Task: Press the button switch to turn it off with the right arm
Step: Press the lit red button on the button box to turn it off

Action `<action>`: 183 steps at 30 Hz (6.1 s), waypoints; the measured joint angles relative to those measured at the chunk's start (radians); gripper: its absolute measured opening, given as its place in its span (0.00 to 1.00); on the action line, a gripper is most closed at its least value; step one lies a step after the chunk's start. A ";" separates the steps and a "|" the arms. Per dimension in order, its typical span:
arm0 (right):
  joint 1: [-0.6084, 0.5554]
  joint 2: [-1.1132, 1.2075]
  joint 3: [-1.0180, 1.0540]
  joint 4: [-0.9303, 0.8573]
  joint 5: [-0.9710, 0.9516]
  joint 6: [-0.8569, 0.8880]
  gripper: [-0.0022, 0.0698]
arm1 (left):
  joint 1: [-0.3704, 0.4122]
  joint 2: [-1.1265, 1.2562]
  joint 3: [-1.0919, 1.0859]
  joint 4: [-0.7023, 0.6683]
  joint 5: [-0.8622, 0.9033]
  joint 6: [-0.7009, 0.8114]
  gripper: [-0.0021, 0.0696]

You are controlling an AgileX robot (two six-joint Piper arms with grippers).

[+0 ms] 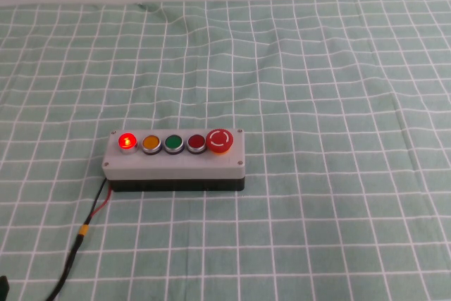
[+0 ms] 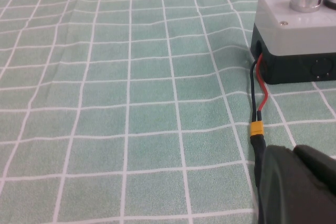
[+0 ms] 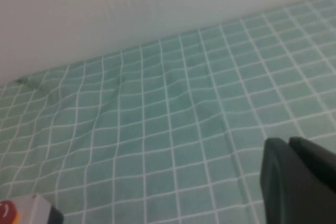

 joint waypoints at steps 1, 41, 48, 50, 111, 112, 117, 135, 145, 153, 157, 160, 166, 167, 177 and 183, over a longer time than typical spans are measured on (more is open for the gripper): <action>0.000 0.024 0.000 0.042 -0.002 -0.009 0.01 | 0.000 0.000 0.000 0.000 0.000 0.000 0.02; 0.715 1.388 -1.129 0.439 0.224 -0.794 0.01 | 0.000 0.000 0.000 0.000 0.000 0.000 0.02; 0.753 1.557 -1.353 0.339 0.287 -0.707 0.01 | 0.000 0.000 0.000 0.000 0.000 0.000 0.02; 0.753 1.595 -1.399 0.335 0.288 -0.705 0.01 | 0.000 0.000 0.000 0.000 0.000 0.000 0.02; 0.755 0.384 -0.492 -0.185 0.370 -0.205 0.01 | 0.000 0.000 0.000 0.000 0.000 0.000 0.02; 0.755 0.364 -0.476 -0.185 0.380 -0.205 0.01 | 0.000 0.000 0.000 0.000 0.000 0.000 0.02; 0.755 0.306 -0.448 -0.185 0.472 -0.205 0.01 | 0.000 0.000 0.000 0.000 0.000 0.000 0.02; 0.531 0.185 -0.397 -0.084 0.468 -0.240 0.01 | 0.000 0.000 0.000 0.000 0.000 0.000 0.02; 0.159 -0.240 0.031 -0.097 0.009 -0.249 0.01 | 0.000 0.000 0.000 0.000 0.000 0.000 0.02; 0.112 -0.463 0.372 -0.099 -0.160 -0.249 0.01 | 0.000 0.000 0.000 0.000 0.000 0.000 0.02; 0.112 -0.501 0.505 -0.089 -0.174 -0.249 0.01 | 0.000 0.000 0.000 0.000 0.000 0.000 0.02; 0.110 -0.527 0.575 -0.078 -0.174 -0.249 0.01 | 0.000 0.000 0.000 0.000 0.000 0.000 0.02; 0.108 -0.541 0.589 -0.074 -0.067 -0.251 0.01 | 0.000 0.000 0.000 0.000 0.000 0.000 0.02; 0.108 -0.541 0.589 -0.074 -0.060 -0.251 0.01 | 0.000 0.000 0.000 0.000 0.000 0.000 0.02; 0.108 -0.541 0.589 -0.074 -0.055 -0.251 0.01 | 0.000 0.000 0.000 0.000 0.000 0.000 0.02; 0.108 -0.541 0.589 -0.064 -0.055 -0.251 0.01 | 0.000 0.000 0.000 0.000 0.000 0.000 0.02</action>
